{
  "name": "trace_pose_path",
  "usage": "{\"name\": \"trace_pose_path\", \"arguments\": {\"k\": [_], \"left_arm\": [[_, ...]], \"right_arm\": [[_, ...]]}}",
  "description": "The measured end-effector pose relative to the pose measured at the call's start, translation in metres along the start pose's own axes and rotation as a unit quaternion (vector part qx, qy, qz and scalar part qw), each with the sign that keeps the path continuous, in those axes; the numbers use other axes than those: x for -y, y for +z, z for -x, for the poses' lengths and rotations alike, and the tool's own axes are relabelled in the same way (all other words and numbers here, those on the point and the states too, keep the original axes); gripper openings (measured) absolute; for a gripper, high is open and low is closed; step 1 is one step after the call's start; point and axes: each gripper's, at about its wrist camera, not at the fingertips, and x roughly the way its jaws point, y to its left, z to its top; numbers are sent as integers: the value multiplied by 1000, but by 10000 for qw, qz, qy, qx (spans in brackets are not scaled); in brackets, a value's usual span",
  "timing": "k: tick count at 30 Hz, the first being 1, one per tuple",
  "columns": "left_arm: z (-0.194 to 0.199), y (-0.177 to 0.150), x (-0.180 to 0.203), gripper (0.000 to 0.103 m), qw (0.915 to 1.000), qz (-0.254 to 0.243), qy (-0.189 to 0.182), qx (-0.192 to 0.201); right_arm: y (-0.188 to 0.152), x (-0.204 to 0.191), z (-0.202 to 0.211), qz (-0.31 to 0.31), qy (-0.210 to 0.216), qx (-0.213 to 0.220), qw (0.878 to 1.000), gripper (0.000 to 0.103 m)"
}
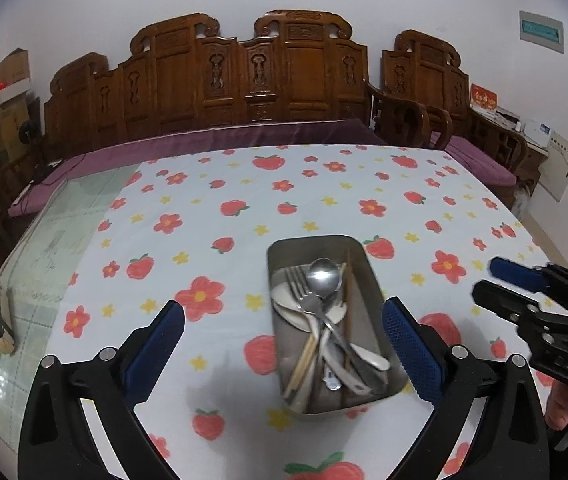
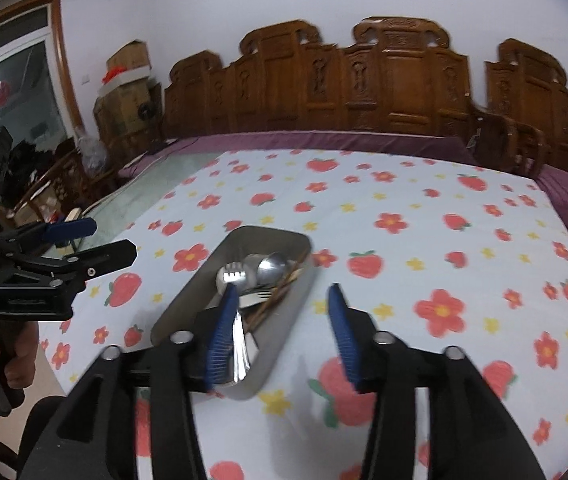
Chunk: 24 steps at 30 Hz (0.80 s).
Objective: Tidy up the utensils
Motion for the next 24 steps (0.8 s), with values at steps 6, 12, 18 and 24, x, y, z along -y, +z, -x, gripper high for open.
{"name": "trace_pose_path", "arguments": {"k": [6, 12, 18, 24], "left_arm": [[13, 0, 26, 95, 10000, -18, -25, 70], [24, -11, 47, 95, 9996, 149, -221, -6], [39, -24, 68, 95, 9996, 167, -234, 20], [59, -31, 81, 95, 9989, 268, -373, 88]], "right_arm": [[-9, 21, 37, -187, -446, 238, 9985, 90], [-20, 36, 68, -265, -649, 407, 9967, 100], [-34, 47, 96, -311, -836, 470, 9949, 100], [-51, 57, 120, -378, -1059, 504, 9924, 100]]}}
